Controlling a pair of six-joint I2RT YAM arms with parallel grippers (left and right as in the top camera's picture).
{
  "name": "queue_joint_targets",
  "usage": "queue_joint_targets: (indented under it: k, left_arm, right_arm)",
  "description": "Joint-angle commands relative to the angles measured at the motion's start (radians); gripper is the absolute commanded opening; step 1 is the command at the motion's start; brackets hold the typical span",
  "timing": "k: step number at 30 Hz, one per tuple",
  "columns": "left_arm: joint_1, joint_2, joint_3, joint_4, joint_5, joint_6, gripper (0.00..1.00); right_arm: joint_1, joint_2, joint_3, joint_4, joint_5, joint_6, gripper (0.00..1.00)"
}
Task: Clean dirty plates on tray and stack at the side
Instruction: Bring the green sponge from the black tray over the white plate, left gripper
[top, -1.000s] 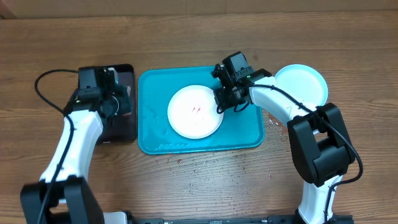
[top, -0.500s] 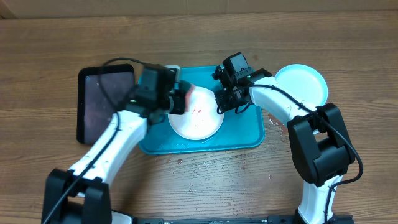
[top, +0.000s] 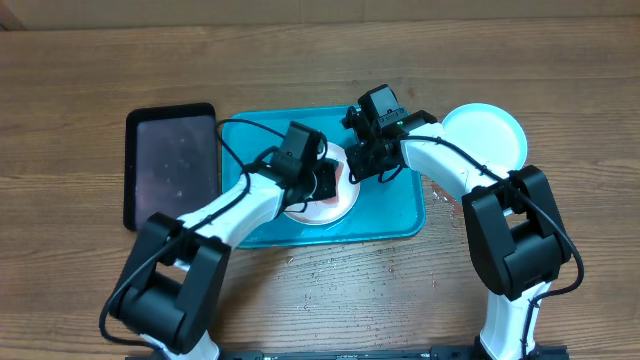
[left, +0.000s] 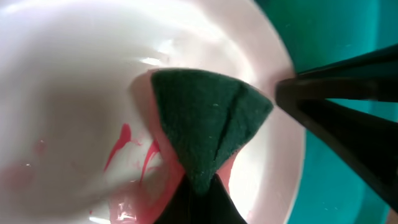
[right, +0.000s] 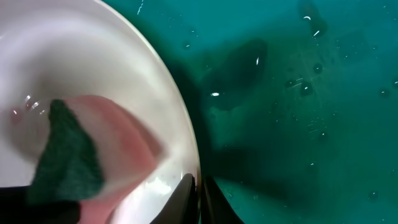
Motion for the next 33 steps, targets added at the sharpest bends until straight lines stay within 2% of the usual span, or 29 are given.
queue_joint_targets:
  k: [1, 7, 13, 20, 25, 33]
  left_arm:
    - [0.003, 0.025, 0.018, 0.002, -0.043, -0.053, 0.04]
    - [0.046, 0.000, 0.019, -0.051, -0.146, -0.156, 0.04]
    - [0.070, -0.079, 0.020, -0.096, -0.247, -0.140, 0.04]
    - [0.015, -0.105, 0.020, -0.071, -0.169, -0.139, 0.04]
    - [-0.051, -0.065, 0.020, -0.047, -0.153, -0.221, 0.04]
    - [-0.111, 0.039, 0.020, 0.013, -0.158, -0.230, 0.04]
  right_arm:
    - [-0.001, -0.039, 0.014, 0.003, 0.007, -0.004, 0.07]
    - [-0.001, -0.039, 0.014, 0.003, 0.007, -0.004, 0.07]
    - [-0.001, -0.039, 0.014, -0.003, 0.007, -0.004, 0.07]
    - [-0.001, -0.039, 0.014, -0.005, 0.007, -0.004, 0.07]
    - [-0.001, -0.039, 0.014, -0.005, 0.007, -0.004, 0.06]
    - [-0.001, -0.039, 0.014, -0.008, 0.007, -0.004, 0.06]
